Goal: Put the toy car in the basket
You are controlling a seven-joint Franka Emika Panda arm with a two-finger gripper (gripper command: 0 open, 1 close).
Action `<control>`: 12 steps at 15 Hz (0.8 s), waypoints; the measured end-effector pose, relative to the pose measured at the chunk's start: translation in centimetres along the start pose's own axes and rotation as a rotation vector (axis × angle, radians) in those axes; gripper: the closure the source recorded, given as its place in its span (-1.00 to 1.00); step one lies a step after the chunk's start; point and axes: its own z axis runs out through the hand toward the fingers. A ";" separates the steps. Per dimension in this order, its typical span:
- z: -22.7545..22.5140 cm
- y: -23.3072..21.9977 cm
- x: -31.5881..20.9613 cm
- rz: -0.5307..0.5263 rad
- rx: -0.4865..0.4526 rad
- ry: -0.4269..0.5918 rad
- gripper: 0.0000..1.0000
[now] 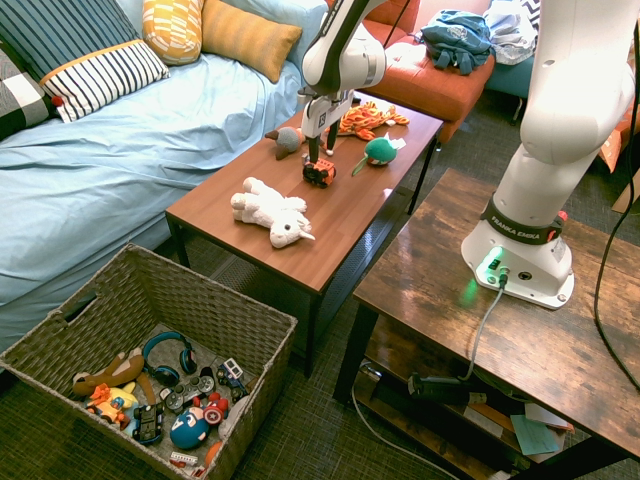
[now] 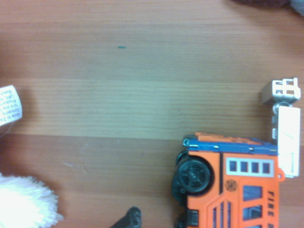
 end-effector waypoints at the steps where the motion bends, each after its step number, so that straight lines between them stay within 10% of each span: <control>1: 0.8 -0.2 0.1 -0.001 -0.005 -0.001 -1.00; 4: 2.4 -0.1 0.5 0.006 -0.022 0.000 -1.00; 5: 2.9 -0.2 0.5 0.005 -0.025 -0.004 1.00; 12: 4.2 -0.7 0.1 -0.010 -0.017 -0.027 1.00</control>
